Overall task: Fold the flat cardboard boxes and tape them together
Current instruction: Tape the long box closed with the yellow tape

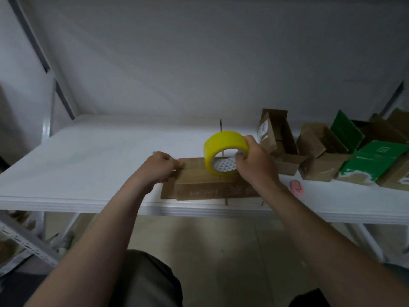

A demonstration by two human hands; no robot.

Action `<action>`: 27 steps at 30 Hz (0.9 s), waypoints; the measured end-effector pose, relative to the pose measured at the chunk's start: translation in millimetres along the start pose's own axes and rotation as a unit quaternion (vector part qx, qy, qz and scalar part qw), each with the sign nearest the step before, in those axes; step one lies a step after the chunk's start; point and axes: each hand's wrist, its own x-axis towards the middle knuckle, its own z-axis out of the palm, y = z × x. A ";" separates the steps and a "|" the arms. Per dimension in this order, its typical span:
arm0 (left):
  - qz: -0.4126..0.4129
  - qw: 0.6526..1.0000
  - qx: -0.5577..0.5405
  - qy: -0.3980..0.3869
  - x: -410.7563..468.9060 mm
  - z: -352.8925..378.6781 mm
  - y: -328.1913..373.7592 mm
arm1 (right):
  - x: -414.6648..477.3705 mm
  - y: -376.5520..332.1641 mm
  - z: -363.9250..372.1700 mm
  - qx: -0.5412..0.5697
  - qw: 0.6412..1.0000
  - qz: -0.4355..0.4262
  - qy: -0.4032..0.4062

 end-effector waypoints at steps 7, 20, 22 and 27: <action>-0.047 0.988 -0.124 -0.078 -2.4 -29.3 -0.6 | 13.8 -10.9 -10.4 -0.033 0.999 -0.032 -0.009; -0.093 0.957 -0.273 0.028 10.6 -26.4 -24.5 | 3.6 6.4 8.2 0.015 0.999 -0.013 0.029; -0.090 0.961 -0.261 0.025 8.8 -28.7 -27.3 | 7.7 7.5 7.2 0.002 0.999 -0.022 0.023; -0.097 0.963 -0.251 0.009 3.6 -25.7 -38.6 | 11.1 1.6 10.9 -0.015 0.999 -0.042 0.016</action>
